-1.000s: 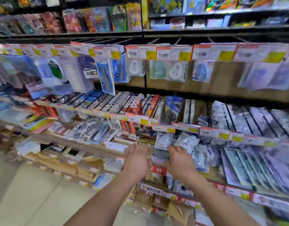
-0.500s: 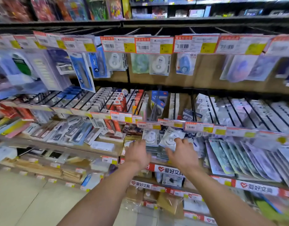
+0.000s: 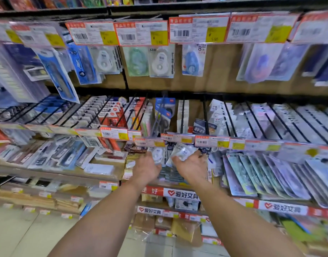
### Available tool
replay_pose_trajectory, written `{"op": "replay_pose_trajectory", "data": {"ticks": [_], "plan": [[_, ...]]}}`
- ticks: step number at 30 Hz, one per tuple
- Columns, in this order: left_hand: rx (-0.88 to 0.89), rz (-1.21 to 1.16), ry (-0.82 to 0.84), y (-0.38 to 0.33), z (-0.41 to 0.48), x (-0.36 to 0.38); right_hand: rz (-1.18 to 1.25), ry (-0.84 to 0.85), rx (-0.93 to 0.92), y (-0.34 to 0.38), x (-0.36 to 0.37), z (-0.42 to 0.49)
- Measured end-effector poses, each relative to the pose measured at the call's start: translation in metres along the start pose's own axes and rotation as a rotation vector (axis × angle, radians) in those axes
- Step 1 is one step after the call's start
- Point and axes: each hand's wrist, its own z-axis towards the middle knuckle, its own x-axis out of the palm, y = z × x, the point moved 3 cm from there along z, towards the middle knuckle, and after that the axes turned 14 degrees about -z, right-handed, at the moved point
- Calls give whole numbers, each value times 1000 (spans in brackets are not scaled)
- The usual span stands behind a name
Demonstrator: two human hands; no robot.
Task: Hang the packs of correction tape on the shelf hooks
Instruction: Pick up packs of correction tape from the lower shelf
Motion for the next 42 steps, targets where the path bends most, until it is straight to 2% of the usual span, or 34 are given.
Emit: {"op": "replay_pose_trajectory", "data": {"ticks": [8, 13, 22, 29, 36, 42], "plan": [[-38, -52, -3, -2, 22, 20, -23, 84, 83, -4, 5, 16], [-63, -82, -12, -2, 36, 20, 13, 78, 115, -5, 6, 22], [-65, -56, -97, 1, 50, 28, 13, 100, 93, -11, 7, 22], [-73, -164, -148, 7, 34, 18, 69, 79, 95, -21, -4, 12], [58, -342, -193, 36, 7, 17, 174, 78, 96, -37, -7, -8], [69, -410, -188, 61, -33, 31, 249, 27, 136, -62, -2, -31]]}}
